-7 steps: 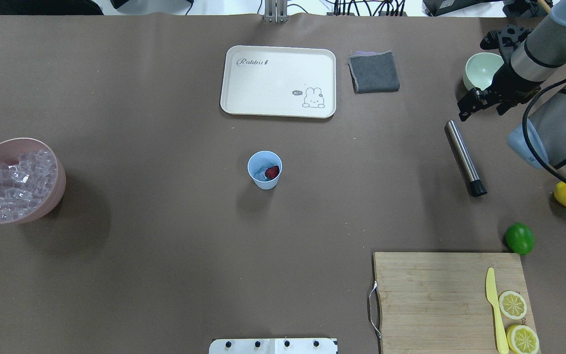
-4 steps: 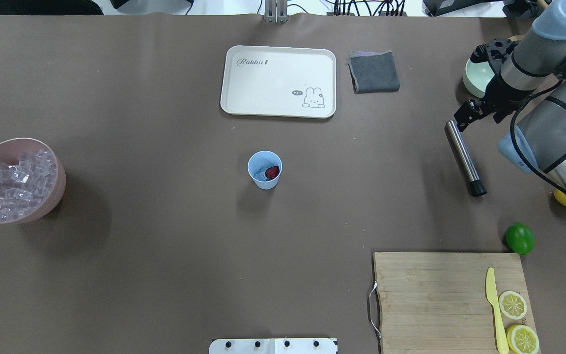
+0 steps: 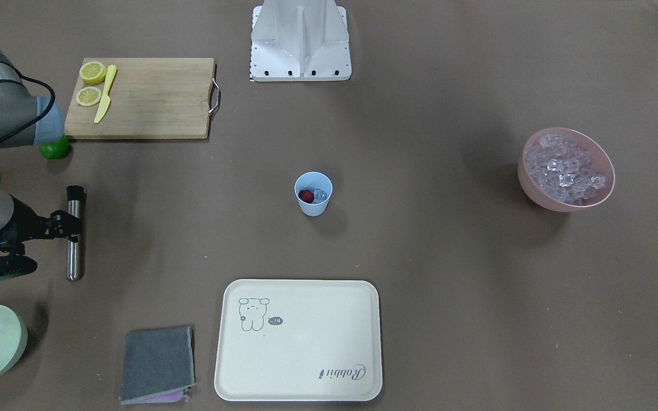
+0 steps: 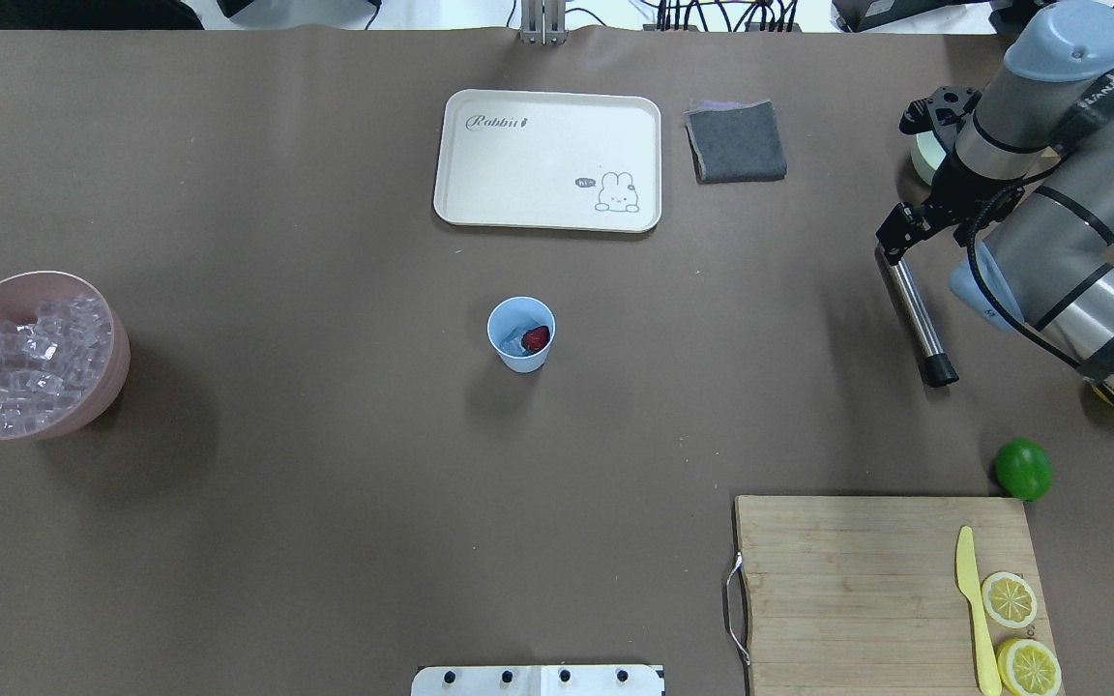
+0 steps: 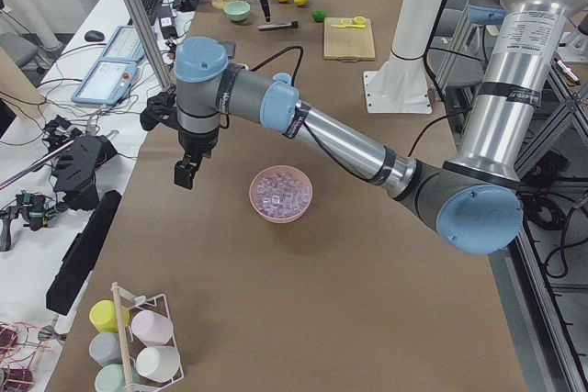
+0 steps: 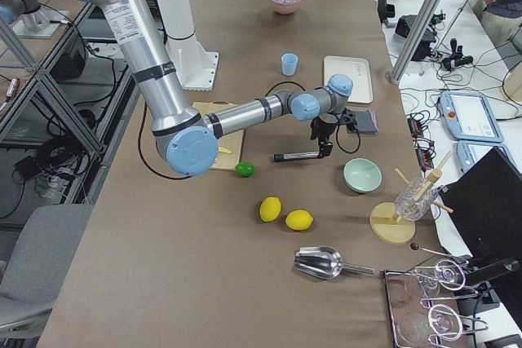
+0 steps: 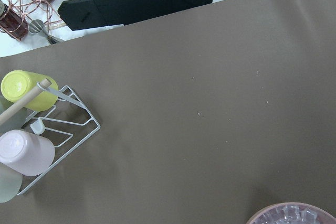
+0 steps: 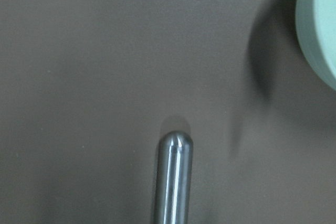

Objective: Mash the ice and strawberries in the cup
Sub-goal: 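Lower the right gripper and grasp the top of the steel pestle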

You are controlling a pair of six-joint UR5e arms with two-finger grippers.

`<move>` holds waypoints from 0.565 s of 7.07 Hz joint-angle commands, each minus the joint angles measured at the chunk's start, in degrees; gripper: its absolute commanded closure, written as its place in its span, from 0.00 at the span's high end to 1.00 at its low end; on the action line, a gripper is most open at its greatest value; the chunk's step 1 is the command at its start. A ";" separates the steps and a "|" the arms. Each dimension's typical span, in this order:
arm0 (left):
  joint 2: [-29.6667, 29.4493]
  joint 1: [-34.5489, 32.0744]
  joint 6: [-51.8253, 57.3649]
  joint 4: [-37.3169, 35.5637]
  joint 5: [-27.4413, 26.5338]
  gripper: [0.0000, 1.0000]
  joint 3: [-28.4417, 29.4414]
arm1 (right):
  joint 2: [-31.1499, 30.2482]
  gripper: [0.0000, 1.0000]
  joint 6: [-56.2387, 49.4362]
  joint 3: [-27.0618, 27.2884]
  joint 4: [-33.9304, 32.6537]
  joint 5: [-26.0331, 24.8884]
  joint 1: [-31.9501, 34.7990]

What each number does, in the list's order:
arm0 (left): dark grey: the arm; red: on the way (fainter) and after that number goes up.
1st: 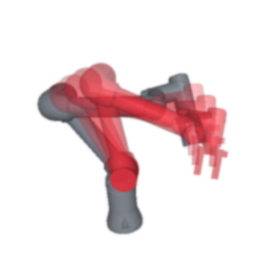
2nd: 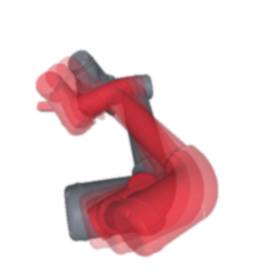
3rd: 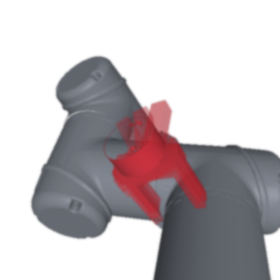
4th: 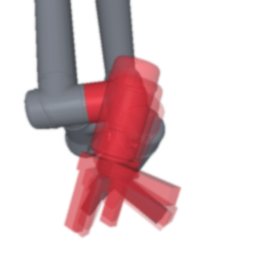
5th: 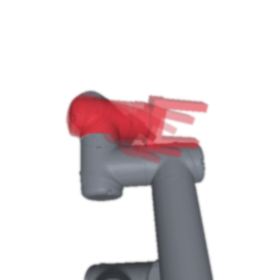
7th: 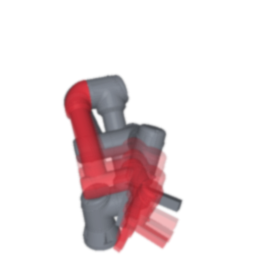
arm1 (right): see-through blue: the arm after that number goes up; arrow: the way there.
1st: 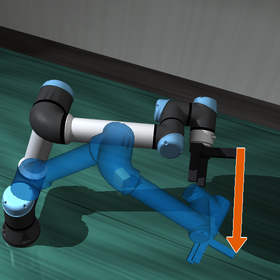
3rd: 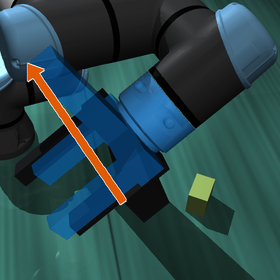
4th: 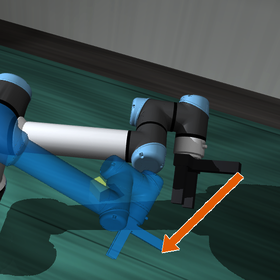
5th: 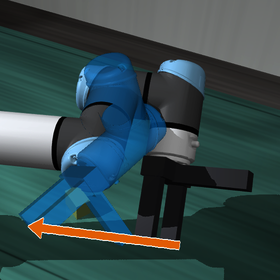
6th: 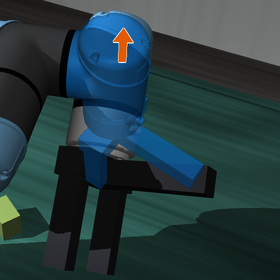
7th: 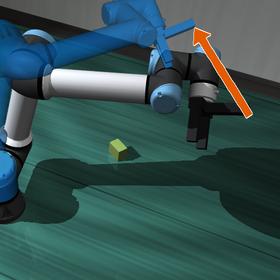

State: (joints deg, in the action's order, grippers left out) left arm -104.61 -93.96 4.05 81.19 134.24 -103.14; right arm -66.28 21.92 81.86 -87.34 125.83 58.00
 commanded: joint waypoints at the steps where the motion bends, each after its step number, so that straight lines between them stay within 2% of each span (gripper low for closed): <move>1: 0.10 0.00 -0.01 0.02 -0.12 0.97 -1.09 | 0.79 1.00 0.49 -2.56 0.15 -0.06 -0.51; 4: 0.10 0.00 -0.01 0.02 0.05 0.97 -0.83 | 0.89 0.99 0.41 -3.63 0.59 -0.32 -2.18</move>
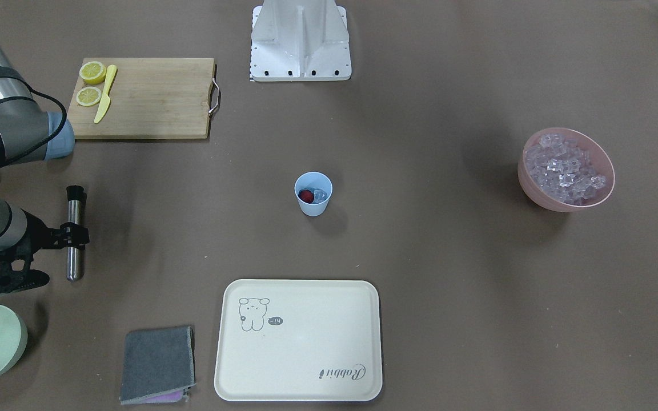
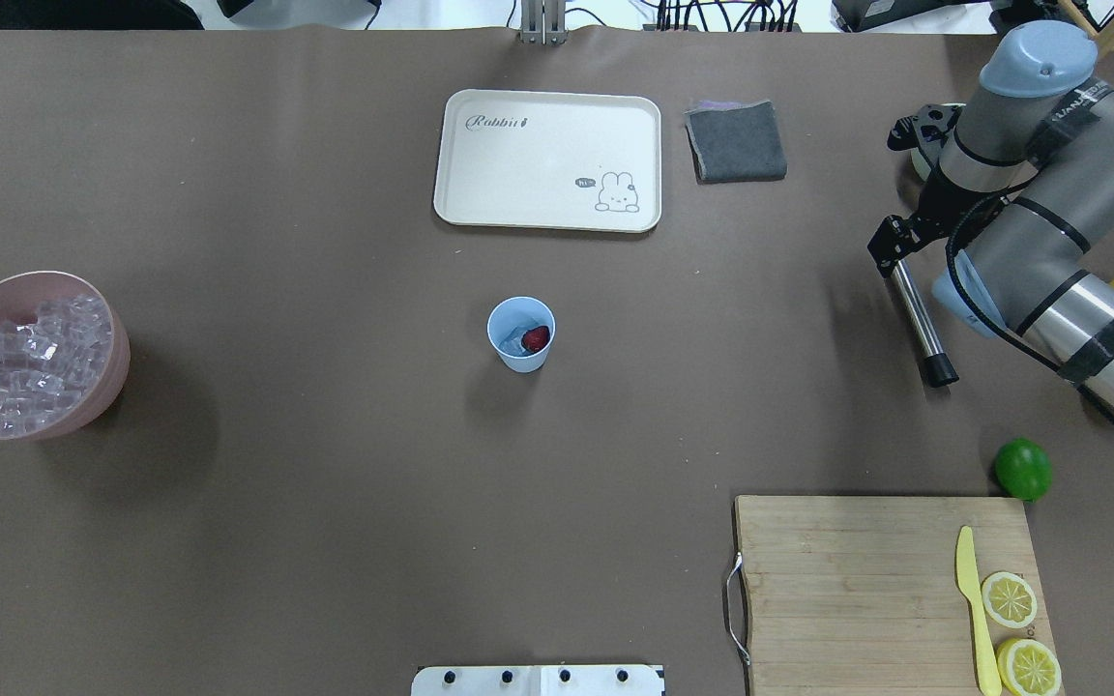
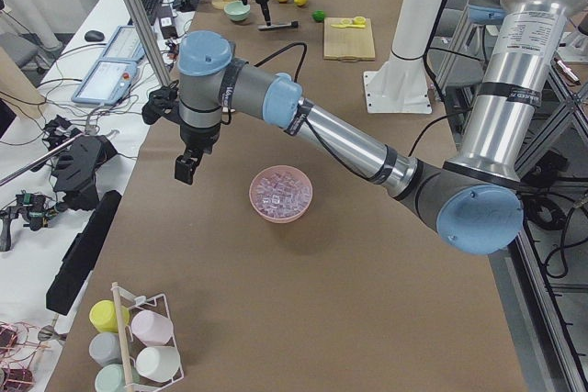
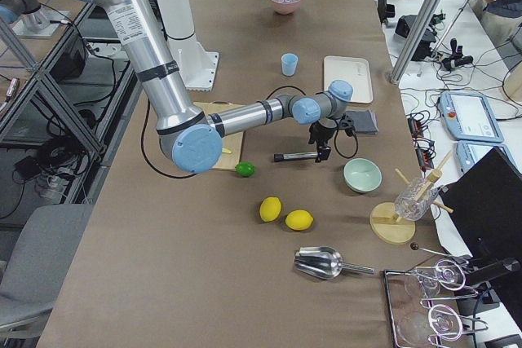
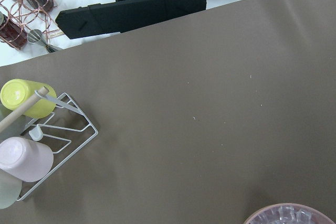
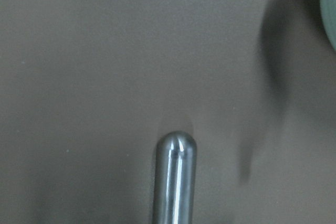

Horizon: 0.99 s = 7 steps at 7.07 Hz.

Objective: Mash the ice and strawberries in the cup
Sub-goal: 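Lower the right gripper and grasp the top of the steel pestle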

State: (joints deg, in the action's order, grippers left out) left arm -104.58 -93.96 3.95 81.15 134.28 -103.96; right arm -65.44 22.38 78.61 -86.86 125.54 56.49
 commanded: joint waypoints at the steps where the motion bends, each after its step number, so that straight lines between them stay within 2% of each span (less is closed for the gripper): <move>1: -0.01 0.00 0.27 0.23 -0.42 0.97 0.25 | 1.53 0.99 -0.23 -2.56 0.11 -0.82 -1.46; 2: 0.07 0.00 0.62 0.23 -0.42 0.97 0.08 | 1.89 0.98 -0.49 -2.84 0.11 -1.00 -1.47; 3: 0.16 0.00 0.62 0.15 -0.42 0.97 -0.10 | 2.07 0.90 -0.58 -2.85 0.11 -1.00 -1.47; 4: 0.25 0.00 0.62 0.23 -0.42 0.97 0.25 | 2.07 0.76 -0.50 -2.76 0.20 -0.92 -1.47; 7: 0.16 0.00 0.53 0.14 -0.25 0.97 0.52 | 2.07 0.74 -0.58 -2.85 0.20 -0.91 -1.21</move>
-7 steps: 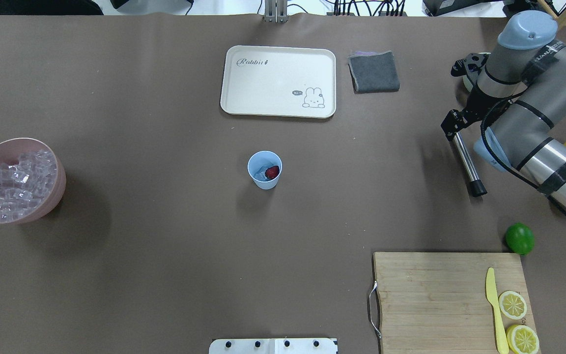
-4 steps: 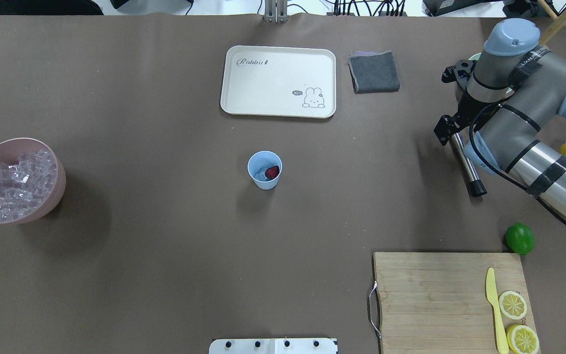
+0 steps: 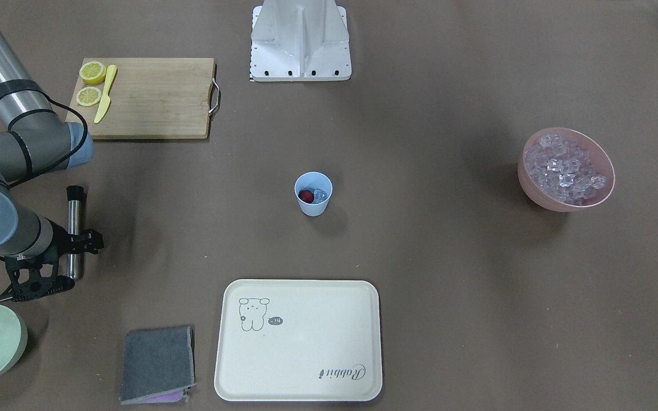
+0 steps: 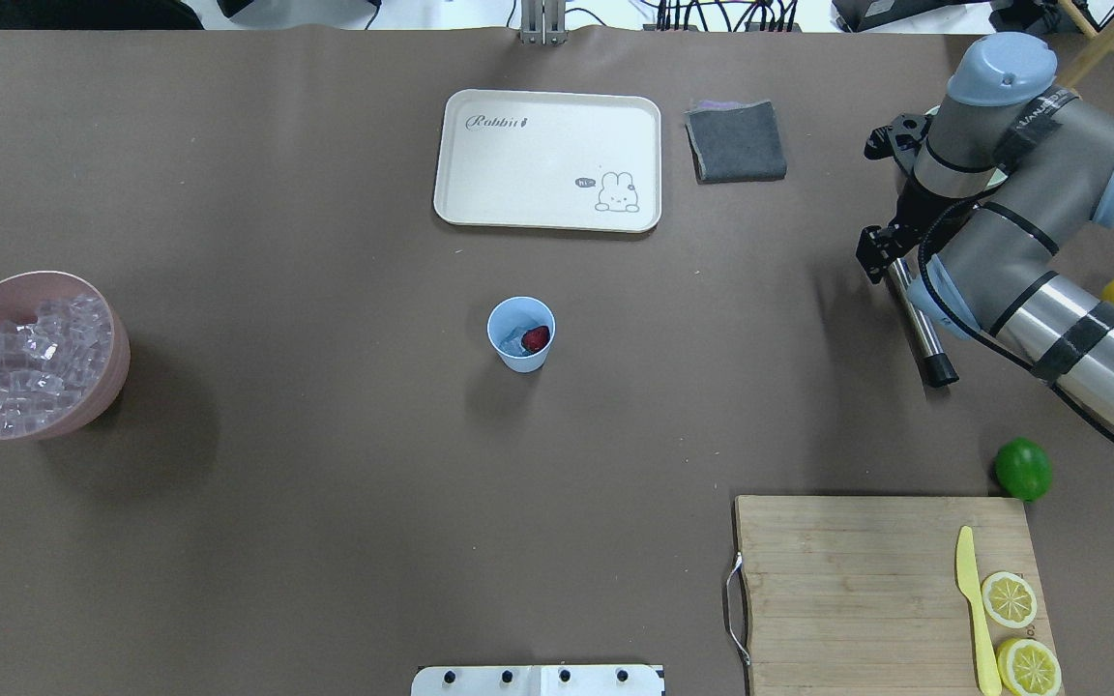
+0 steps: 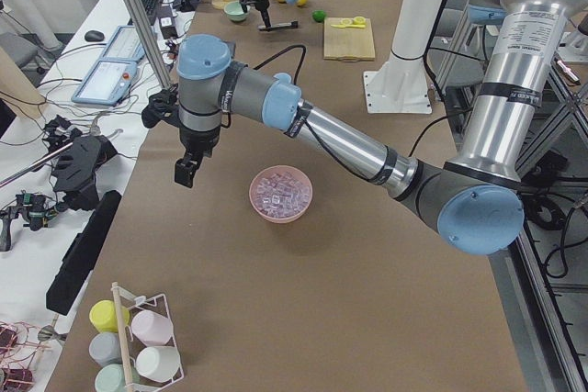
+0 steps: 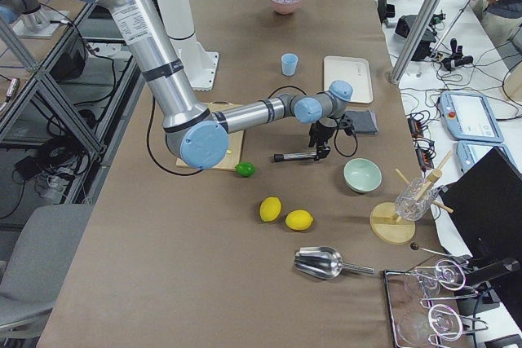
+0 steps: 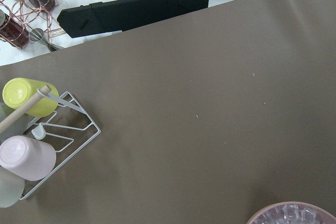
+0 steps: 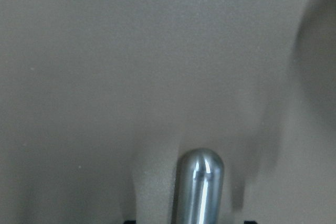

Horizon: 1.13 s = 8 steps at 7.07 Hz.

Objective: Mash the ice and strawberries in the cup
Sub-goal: 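Lower the right gripper and grasp the top of the steel pestle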

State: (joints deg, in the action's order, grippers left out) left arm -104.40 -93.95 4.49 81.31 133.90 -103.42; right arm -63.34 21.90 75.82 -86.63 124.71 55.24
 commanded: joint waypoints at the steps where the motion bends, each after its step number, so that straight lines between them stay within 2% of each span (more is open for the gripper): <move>1: -0.10 0.00 -0.01 -0.01 0.22 0.97 -0.12 | -0.29 0.72 -0.10 -0.06 -0.03 -0.08 0.04; 2: -0.19 0.00 -0.01 0.08 0.23 0.97 -0.21 | -0.29 0.66 -0.02 -0.15 -0.12 -0.08 0.04; 3: -0.45 0.00 -0.01 0.08 0.23 0.97 -0.03 | -0.29 0.56 0.07 -0.15 -0.12 -0.08 0.04; 4: -0.54 0.00 0.08 0.08 0.23 0.97 0.23 | -0.38 0.25 0.42 -0.15 -0.04 0.01 0.13; 5: -0.63 0.09 0.08 0.08 0.14 0.97 0.32 | -0.29 0.00 0.60 0.03 -0.03 0.09 0.13; 8: -0.62 0.35 0.08 0.08 0.22 0.97 0.67 | 0.58 0.00 0.68 0.46 -0.21 0.18 2.14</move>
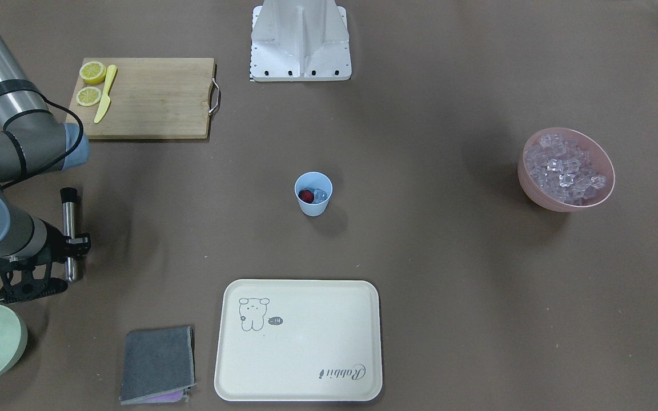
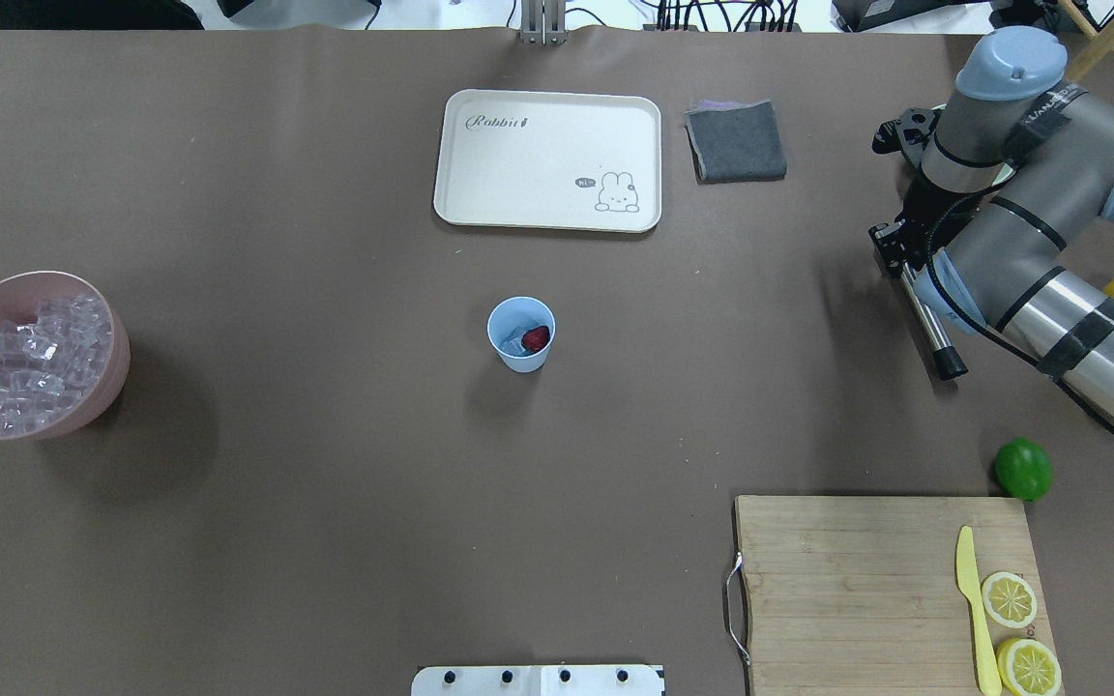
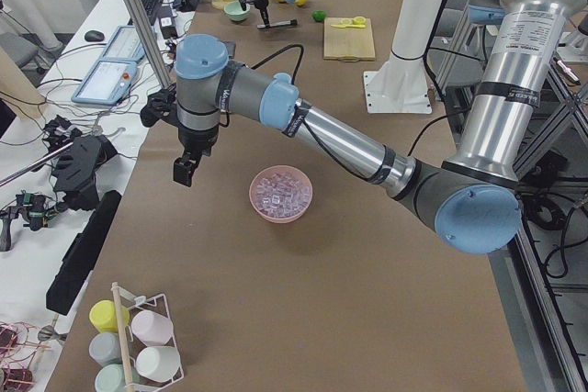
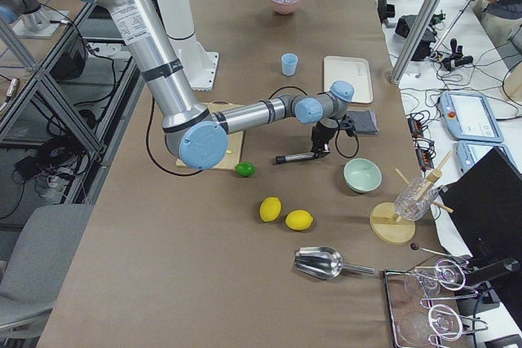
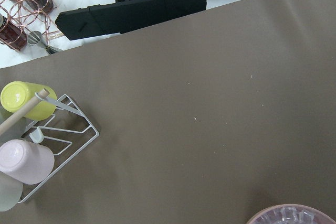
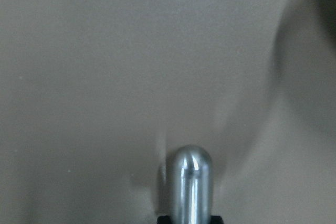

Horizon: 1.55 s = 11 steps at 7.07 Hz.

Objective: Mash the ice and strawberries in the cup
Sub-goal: 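Lower the right gripper and grasp the top of the steel pestle, then lift the steel pestle upright with the right gripper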

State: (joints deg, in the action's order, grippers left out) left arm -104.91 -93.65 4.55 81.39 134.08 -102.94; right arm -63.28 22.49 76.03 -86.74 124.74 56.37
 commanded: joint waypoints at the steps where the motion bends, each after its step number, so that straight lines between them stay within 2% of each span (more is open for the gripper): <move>1: -0.64 0.04 -0.15 -0.35 0.05 0.97 0.37 | 1.49 0.00 0.18 2.17 -0.44 0.50 3.02; 4: -0.55 0.04 -0.68 -0.52 0.13 0.97 1.33 | 2.02 0.00 1.49 12.35 -0.53 0.15 6.82; 7: -0.55 0.04 -1.64 -2.01 1.27 0.97 3.43 | 2.02 0.00 8.59 25.44 0.08 -0.20 7.79; 9: -0.12 0.04 -1.65 -2.28 2.15 0.97 4.06 | 2.64 0.00 10.55 29.51 1.30 -1.68 7.70; 11: 1.19 0.04 -1.65 -1.76 2.24 0.98 5.28 | 2.64 0.00 17.21 30.58 13.03 -3.88 7.35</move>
State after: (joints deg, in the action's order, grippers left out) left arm -104.65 -93.60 2.91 79.26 136.21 -98.44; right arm -60.64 36.43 105.95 -80.14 122.31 63.92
